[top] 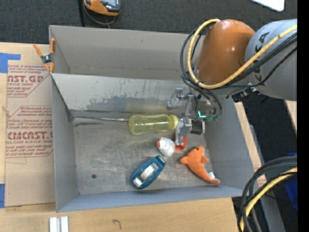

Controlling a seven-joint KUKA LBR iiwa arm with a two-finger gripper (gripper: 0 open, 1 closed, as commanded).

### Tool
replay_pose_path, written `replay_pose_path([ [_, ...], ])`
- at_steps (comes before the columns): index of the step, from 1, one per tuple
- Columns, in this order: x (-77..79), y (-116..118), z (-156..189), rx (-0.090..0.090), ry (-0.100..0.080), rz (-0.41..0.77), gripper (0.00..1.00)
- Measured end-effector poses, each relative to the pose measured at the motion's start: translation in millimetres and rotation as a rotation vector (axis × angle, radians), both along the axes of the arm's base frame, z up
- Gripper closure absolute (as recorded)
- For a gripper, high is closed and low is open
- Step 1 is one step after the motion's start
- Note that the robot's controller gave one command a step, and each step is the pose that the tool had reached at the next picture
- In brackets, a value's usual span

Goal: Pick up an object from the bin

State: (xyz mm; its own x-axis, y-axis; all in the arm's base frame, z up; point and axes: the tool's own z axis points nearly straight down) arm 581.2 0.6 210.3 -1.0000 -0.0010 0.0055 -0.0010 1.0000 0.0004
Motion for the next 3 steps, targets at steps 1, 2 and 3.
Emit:
replay_pose_path([
  [1, 1.6, 0.0, 4.2, 0.0, -0.008, 0.0, 0.0],
  [2, -21.3, -7.0, -38.7, 0.0, -0.015, 0.042, 0.0],
  [3, -22.0, -31.4, -99.2, 0.0, -0.011, 0.162, 0.0],
])
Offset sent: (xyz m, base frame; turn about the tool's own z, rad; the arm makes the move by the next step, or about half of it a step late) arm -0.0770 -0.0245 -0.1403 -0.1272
